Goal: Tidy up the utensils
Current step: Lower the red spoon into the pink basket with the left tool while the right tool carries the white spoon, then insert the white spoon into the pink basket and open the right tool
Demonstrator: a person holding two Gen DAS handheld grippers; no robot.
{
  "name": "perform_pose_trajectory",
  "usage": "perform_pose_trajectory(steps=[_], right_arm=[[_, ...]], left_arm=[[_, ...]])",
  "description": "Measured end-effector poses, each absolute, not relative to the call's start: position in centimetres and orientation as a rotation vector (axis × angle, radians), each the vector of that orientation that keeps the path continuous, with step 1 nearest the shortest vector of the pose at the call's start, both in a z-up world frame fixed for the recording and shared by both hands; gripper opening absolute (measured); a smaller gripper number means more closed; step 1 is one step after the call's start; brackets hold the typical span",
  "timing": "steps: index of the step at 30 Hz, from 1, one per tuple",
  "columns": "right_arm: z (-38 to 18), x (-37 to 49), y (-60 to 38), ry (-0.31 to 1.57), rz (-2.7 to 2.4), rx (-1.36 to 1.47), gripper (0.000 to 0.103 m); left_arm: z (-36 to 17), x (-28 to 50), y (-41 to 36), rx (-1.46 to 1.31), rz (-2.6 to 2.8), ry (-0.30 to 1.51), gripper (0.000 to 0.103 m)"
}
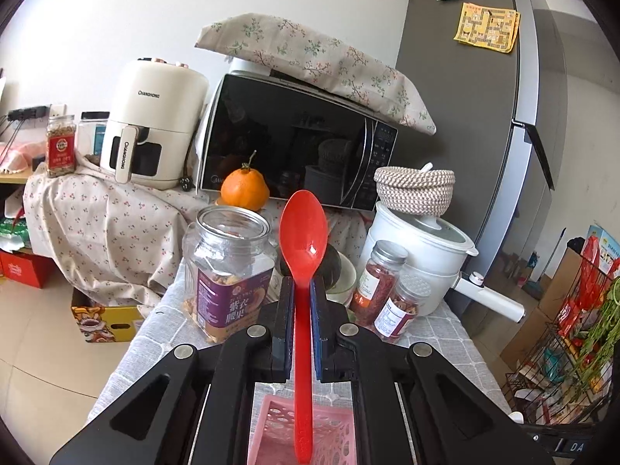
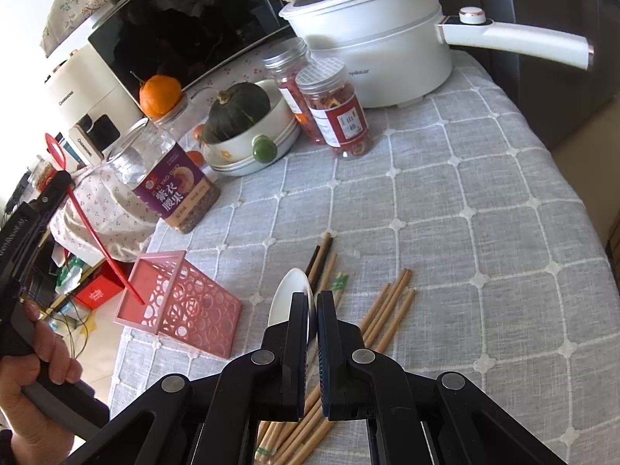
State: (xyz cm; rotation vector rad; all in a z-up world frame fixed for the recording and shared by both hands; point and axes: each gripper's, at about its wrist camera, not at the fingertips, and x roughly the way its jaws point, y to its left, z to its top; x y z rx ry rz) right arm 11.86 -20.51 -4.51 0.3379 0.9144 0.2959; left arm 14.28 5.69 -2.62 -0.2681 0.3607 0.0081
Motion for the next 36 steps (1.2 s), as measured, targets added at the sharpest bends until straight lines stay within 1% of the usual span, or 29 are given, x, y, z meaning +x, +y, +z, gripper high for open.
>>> perform_pose_trajectory(steps=[6, 11, 12, 14, 16, 20, 22, 25, 28, 36], right_arm=[[-4.1, 11.6, -20.6, 0.897, 0.289, 0.334, 0.004], [-3.2, 11.2, -20.5, 0.859, 0.271, 0.301, 0.004], [-2.9, 11.2, -20.4, 0.848, 0.269, 0.297, 0.004], [-2.1, 11.1, -20.2, 0.823, 0.266, 0.292, 0.004], [-1.3, 11.0, -19.8, 0.792, 0.261, 0.287, 0.004], [0.5, 10.8, -18.2, 0.719, 0.252, 0.270, 0.004], [1.4, 10.8, -17.0, 0.676, 0.241, 0.248, 0.004], [2.6, 10.8, -15.2, 0.614, 0.236, 0.229, 0.004], [3.4, 11.2, -13.3, 0.552, 0.217, 0.196, 0.004], [3.0, 13.3, -9.5, 0.461, 0.186, 0.148, 0.004]], left_arm=[[-4.7, 15.2, 3.5, -0.175, -0.005, 0.410, 0.008], [-5.7, 16.3, 3.8, -0.191, -0.035, 0.546, 0.010], [-5.8, 16.4, 4.0, -0.199, -0.036, 0.571, 0.012], [-5.7, 16.4, 4.3, -0.208, -0.037, 0.626, 0.020], [-5.4, 16.1, 4.6, -0.218, -0.046, 0.656, 0.035], [-4.1, 14.5, 5.6, -0.217, -0.046, 0.679, 0.044], [-3.5, 13.7, 6.1, -0.199, -0.028, 0.705, 0.052], [-3.0, 12.5, 7.2, -0.170, 0.004, 0.773, 0.058], [-3.2, 11.6, 8.3, -0.138, 0.052, 0.834, 0.061], [-4.9, 10.6, 9.2, -0.063, 0.027, 0.917, 0.064]])
